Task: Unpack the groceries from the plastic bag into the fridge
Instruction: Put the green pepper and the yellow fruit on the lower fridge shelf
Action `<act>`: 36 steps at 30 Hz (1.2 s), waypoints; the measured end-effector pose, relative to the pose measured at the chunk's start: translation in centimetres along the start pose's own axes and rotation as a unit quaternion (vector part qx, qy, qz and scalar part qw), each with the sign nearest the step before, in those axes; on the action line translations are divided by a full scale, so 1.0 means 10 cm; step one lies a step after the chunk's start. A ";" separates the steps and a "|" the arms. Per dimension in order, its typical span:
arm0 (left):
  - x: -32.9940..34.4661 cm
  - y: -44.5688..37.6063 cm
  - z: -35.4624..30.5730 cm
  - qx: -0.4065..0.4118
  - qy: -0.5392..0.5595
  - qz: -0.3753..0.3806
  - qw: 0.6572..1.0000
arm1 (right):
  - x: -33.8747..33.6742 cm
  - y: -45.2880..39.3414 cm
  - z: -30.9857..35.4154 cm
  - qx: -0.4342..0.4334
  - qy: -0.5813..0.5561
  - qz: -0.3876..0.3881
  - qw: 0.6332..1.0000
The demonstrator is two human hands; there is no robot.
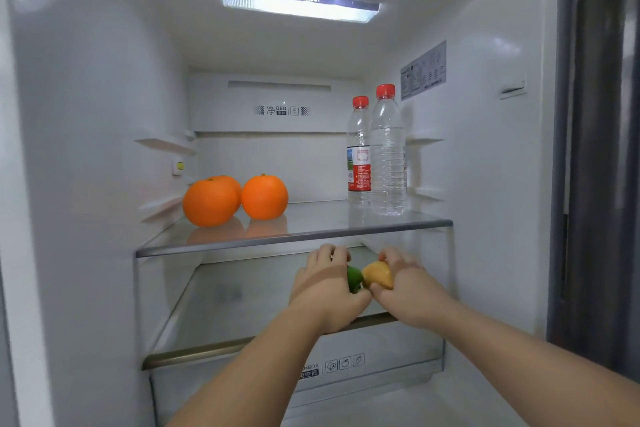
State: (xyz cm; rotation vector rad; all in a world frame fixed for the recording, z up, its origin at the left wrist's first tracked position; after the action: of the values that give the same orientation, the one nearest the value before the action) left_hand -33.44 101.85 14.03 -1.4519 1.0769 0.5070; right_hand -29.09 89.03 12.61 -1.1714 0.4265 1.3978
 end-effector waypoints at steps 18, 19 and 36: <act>0.33 -0.56 0.38 -0.088 -0.038 -0.008 0.995 | 0.16 -0.58 0.01 -0.017 0.091 -0.030 0.995; 0.32 -0.55 0.39 -0.088 -0.037 -0.017 0.995 | 0.15 -0.58 0.01 -0.019 0.087 -0.031 0.996; 0.05 -0.16 0.34 -0.139 0.002 0.018 0.990 | -0.05 -0.25 0.05 -0.005 0.047 -0.009 0.999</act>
State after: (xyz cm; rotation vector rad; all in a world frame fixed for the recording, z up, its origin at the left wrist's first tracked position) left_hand -30.90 104.64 13.81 -1.6793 1.0679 0.7013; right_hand -27.14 89.78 14.16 -1.2507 0.4738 1.3340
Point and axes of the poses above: each hand's wrist, its own y-axis away from the middle knuckle, its own x-axis out of the palm, z = x × y, the point moved 9 cm from there along -y, towards the middle knuckle, and after that the axes turned 3 degrees about x, right-handed, at the moved point
